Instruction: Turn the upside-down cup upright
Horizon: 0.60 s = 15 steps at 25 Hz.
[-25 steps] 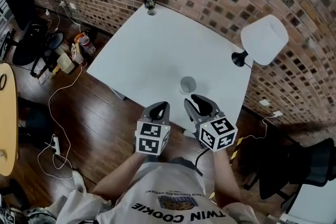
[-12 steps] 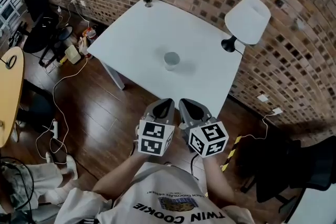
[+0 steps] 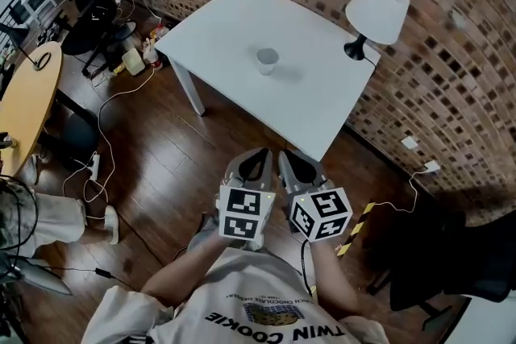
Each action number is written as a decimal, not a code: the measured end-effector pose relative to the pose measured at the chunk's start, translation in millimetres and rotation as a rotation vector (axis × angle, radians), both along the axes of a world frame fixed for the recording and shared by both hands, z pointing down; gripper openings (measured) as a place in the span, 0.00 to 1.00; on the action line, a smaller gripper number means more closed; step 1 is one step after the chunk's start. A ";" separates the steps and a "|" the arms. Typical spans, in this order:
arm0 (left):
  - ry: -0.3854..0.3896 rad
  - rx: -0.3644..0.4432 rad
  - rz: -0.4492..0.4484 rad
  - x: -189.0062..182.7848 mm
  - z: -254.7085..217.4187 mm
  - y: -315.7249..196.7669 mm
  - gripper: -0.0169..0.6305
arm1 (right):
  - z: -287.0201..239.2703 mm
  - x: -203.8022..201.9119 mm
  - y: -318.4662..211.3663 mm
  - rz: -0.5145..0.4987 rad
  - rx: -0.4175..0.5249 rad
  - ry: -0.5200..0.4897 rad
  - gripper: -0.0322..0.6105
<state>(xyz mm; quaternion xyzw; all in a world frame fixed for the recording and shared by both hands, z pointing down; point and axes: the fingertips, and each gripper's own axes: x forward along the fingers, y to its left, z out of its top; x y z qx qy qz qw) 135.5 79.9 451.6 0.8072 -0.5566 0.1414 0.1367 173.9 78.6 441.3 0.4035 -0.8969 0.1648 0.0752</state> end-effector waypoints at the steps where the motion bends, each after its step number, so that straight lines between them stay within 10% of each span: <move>1: -0.004 0.001 -0.004 -0.3 -1.9 7.1 0.03 | -1.5 -1.1 7.0 -0.002 -0.001 -0.005 0.05; 15: -0.005 -0.026 -0.007 -37.5 -6.0 64.0 0.03 | -2.3 -45.7 61.4 0.000 -0.018 -0.014 0.05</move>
